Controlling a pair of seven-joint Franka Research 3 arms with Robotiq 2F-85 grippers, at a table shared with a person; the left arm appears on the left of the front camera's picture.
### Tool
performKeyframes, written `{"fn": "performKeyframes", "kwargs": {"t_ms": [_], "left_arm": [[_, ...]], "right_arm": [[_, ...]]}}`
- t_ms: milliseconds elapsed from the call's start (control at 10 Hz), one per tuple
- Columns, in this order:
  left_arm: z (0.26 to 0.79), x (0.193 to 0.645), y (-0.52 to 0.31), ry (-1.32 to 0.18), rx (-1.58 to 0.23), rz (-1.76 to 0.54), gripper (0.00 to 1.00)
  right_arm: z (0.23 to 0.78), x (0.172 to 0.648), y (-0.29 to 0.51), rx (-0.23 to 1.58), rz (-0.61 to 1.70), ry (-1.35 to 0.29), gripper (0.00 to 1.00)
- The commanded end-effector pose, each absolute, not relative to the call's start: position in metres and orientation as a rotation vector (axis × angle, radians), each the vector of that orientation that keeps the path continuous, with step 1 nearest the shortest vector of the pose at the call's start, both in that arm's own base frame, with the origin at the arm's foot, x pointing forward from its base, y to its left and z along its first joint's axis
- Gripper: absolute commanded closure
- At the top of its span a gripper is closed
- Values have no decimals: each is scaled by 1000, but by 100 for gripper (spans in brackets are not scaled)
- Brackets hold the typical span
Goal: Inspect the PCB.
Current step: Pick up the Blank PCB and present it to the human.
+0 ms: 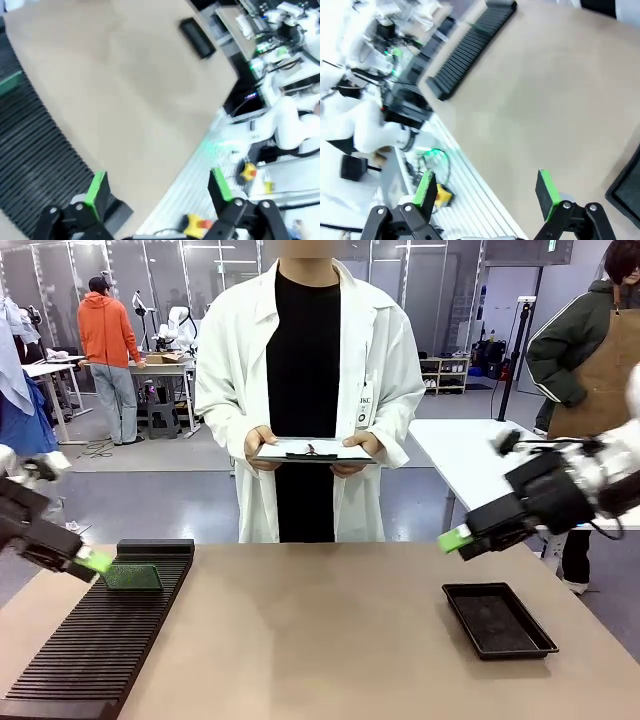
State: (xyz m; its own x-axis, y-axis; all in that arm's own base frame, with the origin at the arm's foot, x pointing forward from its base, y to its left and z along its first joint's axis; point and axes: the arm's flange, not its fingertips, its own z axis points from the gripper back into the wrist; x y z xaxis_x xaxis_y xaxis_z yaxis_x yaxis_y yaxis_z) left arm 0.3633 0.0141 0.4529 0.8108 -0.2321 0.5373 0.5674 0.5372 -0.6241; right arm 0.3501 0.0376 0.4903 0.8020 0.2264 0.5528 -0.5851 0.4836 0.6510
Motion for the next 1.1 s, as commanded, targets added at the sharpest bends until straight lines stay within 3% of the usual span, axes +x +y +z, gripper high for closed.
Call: {"fn": "performKeyframes", "kwargs": {"t_ms": [0, 300, 700, 1000], "left_arm": [[435, 341, 77, -444, -1077, -373, 0], [414, 290, 157, -563, -1300, -220, 0], [374, 244, 228, -655, -1345, -7, 0], [374, 241, 233, -713, -1324, 14, 0]], "right_arm": [[456, 305, -22, 1115, 422, -479, 0], [429, 256, -103, 1284, 275, -569, 0], [405, 216, -145, 1336, 191, -664, 0], [405, 221, -142, 1310, 194, -648, 0]]}}
